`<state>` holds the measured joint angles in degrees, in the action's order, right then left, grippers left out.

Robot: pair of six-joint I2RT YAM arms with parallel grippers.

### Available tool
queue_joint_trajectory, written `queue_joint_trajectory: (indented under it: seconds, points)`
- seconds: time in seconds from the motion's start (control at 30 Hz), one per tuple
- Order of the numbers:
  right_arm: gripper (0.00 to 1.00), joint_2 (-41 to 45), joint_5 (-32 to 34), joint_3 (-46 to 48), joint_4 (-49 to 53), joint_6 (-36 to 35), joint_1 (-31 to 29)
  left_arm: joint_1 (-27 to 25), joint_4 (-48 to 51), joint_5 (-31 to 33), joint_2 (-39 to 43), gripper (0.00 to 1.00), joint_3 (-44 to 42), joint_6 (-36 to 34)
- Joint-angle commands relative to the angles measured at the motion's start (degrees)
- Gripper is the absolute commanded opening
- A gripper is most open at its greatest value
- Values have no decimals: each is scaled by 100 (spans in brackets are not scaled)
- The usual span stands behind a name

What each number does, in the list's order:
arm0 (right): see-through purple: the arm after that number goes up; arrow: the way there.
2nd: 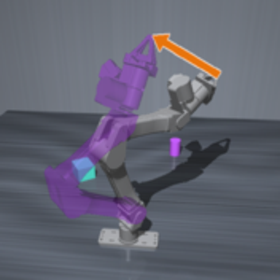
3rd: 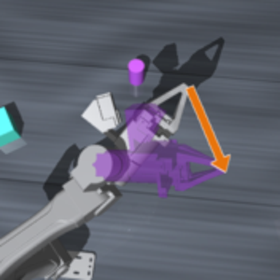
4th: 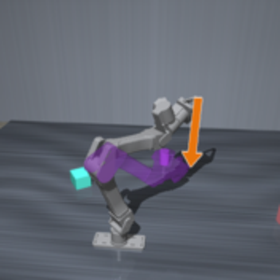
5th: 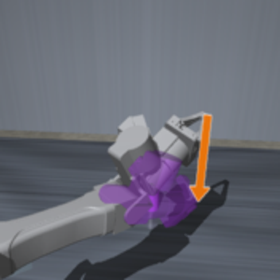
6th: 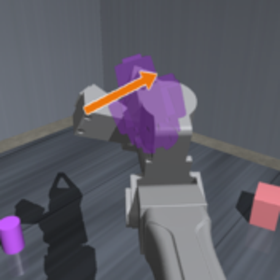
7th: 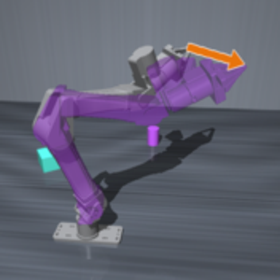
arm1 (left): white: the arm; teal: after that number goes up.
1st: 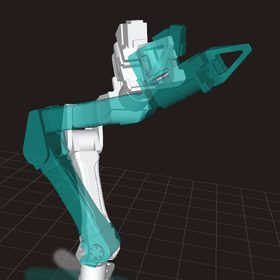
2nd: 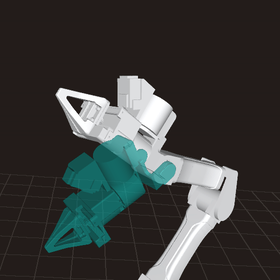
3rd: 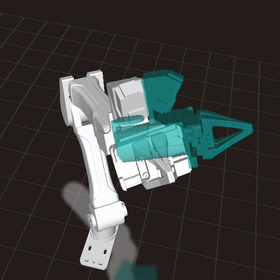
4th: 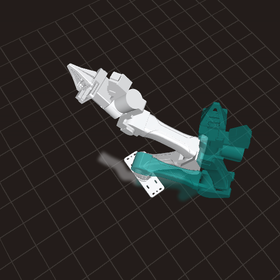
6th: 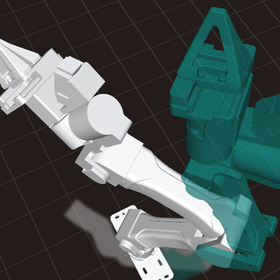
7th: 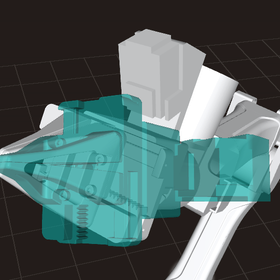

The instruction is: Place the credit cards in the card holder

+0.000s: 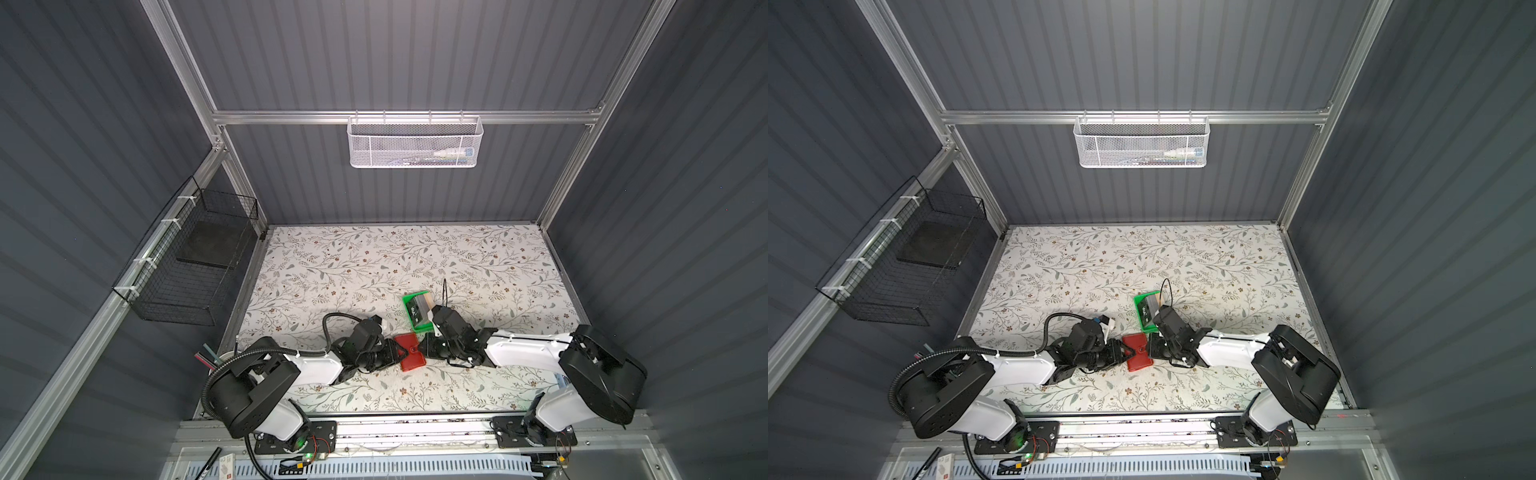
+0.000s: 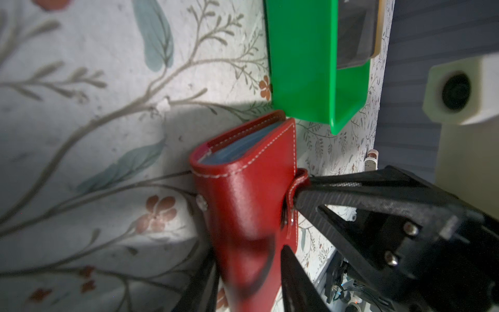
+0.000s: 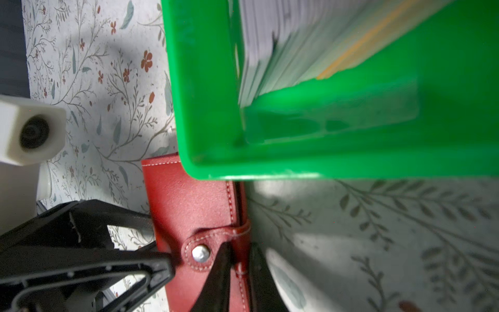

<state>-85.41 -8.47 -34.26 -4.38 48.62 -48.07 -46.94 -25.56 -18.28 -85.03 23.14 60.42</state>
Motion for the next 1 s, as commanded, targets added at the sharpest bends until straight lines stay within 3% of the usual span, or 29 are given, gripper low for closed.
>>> queue_joint_trajectory:
  seconds: [0.0,0.33,0.4,0.57,0.73,0.97]
  points:
    - [15,326,275,243,299,188,-139,-63,-283,-290,10,40,-132,161]
    - [17,1095,896,915,619,895,-509,-716,-651,377,-160,42,-272,517]
    - [23,1188,912,1024,632,999,-519,-742,-800,359,-246,42,-282,556]
    - [32,1432,1110,1008,943,1031,-549,-765,-1045,316,-433,42,-300,645]
    - [34,1798,1252,865,1271,904,-537,-764,-1115,286,-475,42,-310,638]
    - [35,1469,1067,686,1184,721,-536,-764,-1322,141,-670,42,-269,619]
